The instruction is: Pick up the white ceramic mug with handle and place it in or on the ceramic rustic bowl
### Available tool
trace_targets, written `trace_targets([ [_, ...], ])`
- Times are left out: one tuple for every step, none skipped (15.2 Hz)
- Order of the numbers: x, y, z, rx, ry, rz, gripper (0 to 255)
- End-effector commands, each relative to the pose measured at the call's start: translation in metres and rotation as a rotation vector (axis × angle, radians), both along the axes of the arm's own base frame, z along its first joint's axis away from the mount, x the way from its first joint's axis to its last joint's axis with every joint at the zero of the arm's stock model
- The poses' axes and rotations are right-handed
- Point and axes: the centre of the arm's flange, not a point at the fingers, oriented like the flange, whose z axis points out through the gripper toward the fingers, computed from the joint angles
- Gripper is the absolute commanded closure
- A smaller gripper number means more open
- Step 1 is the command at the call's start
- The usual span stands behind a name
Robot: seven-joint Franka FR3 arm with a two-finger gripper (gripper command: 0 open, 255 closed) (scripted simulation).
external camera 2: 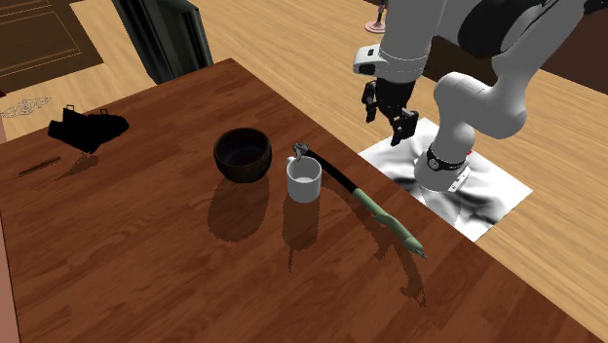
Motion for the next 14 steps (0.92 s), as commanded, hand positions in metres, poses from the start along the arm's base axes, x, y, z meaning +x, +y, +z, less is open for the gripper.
trace_targets([
  [0.016,-0.009,-0.016,-0.004,-0.022,0.0,0],
  [0.023,-0.012,-0.025,-0.005,-0.032,0.001,0],
  [0.031,-0.015,-0.033,-0.007,-0.041,0.001,0],
  [0.039,-0.018,-0.042,-0.008,-0.05,0.001,0],
  [0.047,-0.022,-0.051,-0.01,-0.059,0.001,0],
  [0.056,-0.025,-0.059,-0.011,-0.068,0.001,0],
  [0.064,-0.028,-0.067,-0.013,-0.078,0.001,0],
  [0.072,-0.031,-0.076,-0.014,-0.087,0.001,0],
  [0.08,-0.035,-0.084,-0.016,-0.096,0.001,0],
  [0.089,-0.038,-0.092,-0.017,-0.105,0.002,0],
  [0.097,-0.041,-0.1,-0.019,-0.114,0.002,0],
  [0.106,-0.045,-0.108,-0.02,-0.124,0.002,0],
  [0.115,-0.048,-0.116,-0.022,-0.133,0.002,0],
  [0.123,-0.051,-0.124,-0.024,-0.142,0.002,0],
])
